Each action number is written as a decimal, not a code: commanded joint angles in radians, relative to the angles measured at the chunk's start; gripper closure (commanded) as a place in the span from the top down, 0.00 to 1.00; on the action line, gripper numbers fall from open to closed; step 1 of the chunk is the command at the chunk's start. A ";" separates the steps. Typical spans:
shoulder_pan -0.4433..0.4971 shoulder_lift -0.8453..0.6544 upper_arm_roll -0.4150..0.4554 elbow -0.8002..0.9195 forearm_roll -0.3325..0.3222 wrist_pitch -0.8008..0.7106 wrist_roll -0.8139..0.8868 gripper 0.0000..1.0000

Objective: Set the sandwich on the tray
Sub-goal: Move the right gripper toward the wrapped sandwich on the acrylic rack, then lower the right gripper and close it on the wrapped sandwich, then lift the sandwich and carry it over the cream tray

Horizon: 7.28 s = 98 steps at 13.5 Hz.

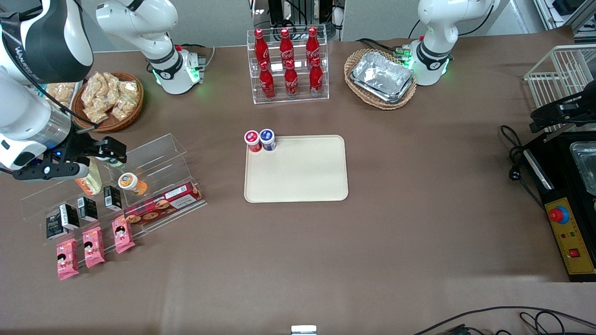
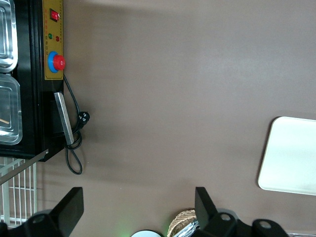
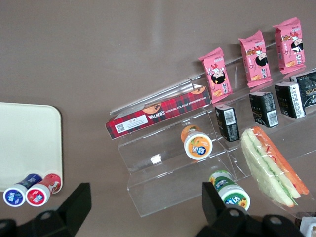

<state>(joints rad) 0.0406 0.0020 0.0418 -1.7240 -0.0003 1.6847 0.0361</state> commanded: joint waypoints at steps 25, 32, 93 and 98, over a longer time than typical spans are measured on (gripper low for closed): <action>-0.024 -0.214 -0.289 -0.295 -0.129 0.127 -0.462 1.00; -0.025 -0.235 -0.376 -0.459 -0.127 0.321 -0.553 1.00; 0.826 0.347 -0.419 0.233 0.169 0.064 -0.708 0.29; 0.924 0.475 -0.407 0.230 0.172 0.263 -0.713 0.30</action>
<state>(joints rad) 0.9305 0.3960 -0.3572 -1.5369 0.1426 1.8819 -0.6683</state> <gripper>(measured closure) 0.700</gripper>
